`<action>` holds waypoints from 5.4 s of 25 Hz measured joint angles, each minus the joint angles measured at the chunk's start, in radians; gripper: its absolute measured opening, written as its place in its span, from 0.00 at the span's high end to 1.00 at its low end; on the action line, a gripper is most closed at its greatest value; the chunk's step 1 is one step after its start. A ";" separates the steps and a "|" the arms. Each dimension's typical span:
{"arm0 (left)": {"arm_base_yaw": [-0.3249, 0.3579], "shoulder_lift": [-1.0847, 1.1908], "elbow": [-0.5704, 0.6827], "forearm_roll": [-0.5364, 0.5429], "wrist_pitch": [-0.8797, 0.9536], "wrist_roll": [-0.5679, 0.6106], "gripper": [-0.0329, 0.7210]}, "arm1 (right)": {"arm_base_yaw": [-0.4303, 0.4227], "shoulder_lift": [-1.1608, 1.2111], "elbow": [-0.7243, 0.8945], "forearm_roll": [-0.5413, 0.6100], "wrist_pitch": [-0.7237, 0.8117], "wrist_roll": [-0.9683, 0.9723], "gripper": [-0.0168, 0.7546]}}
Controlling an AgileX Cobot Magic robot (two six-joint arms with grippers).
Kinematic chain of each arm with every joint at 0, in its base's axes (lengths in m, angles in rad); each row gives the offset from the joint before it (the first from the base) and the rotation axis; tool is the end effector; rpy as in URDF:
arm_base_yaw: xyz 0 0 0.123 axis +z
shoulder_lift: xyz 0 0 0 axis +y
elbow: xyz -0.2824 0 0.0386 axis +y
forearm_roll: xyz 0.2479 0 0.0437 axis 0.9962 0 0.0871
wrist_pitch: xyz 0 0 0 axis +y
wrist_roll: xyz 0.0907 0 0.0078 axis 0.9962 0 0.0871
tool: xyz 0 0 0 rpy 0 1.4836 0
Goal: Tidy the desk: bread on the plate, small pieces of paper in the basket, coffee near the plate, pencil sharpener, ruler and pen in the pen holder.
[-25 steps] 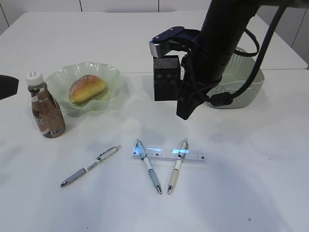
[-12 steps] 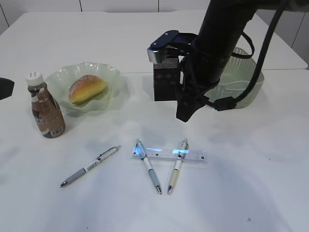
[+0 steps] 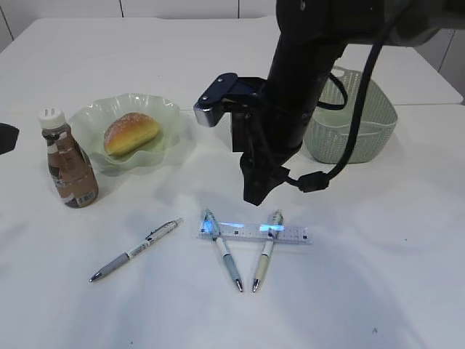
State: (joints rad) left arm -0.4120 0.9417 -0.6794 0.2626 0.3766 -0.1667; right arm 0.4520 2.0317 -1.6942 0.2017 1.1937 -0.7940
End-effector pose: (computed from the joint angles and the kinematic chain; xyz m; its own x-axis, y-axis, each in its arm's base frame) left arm 0.1808 -0.0695 0.3053 -0.4443 0.2791 -0.8513 0.3594 0.9259 0.1160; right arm 0.3707 0.1989 0.2293 -0.3736 -0.9006 -0.2220 -0.9269 0.3719 0.0510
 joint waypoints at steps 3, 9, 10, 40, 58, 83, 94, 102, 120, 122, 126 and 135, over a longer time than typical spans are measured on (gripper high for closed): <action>0.000 0.000 0.000 0.018 0.001 0.000 0.53 | 0.012 0.018 0.000 -0.002 -0.033 -0.002 0.41; 0.000 0.000 0.000 0.030 0.002 0.000 0.53 | 0.024 0.050 0.000 -0.025 -0.059 -0.021 0.28; 0.000 0.000 0.000 0.030 0.002 0.000 0.54 | 0.024 0.053 0.000 -0.025 -0.059 -0.021 0.28; 0.000 0.000 0.000 0.031 0.044 0.000 0.54 | 0.024 0.185 0.000 0.008 -0.137 -0.177 0.26; 0.000 0.000 0.000 0.031 0.043 0.000 0.55 | 0.024 0.235 0.000 -0.025 -0.160 -0.184 0.26; 0.000 0.000 0.000 0.031 0.043 0.000 0.55 | 0.024 0.244 -0.002 -0.052 -0.164 -0.184 0.38; 0.000 0.000 0.000 0.031 0.044 0.000 0.56 | 0.024 0.244 -0.002 -0.052 -0.162 -0.184 0.58; 0.000 0.000 0.000 0.031 0.044 0.000 0.56 | 0.024 0.248 -0.062 -0.052 -0.102 -0.184 0.58; 0.000 0.000 0.000 0.031 0.044 0.000 0.58 | 0.024 0.249 -0.264 0.033 0.006 -0.140 0.58; 0.000 0.000 0.000 0.031 0.044 0.000 0.58 | 0.024 0.249 -0.295 0.044 0.010 -0.119 0.58; 0.000 0.000 0.000 0.031 0.044 0.000 0.58 | 0.024 0.249 -0.314 0.051 0.010 -0.032 0.58; 0.000 0.000 0.000 0.031 0.044 0.000 0.58 | 0.024 0.250 -0.314 0.051 -0.020 0.108 0.58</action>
State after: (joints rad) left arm -0.4120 0.9417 -0.6794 0.2939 0.4209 -0.1667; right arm 0.4763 2.2822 -2.0084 0.2524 1.1735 -0.6855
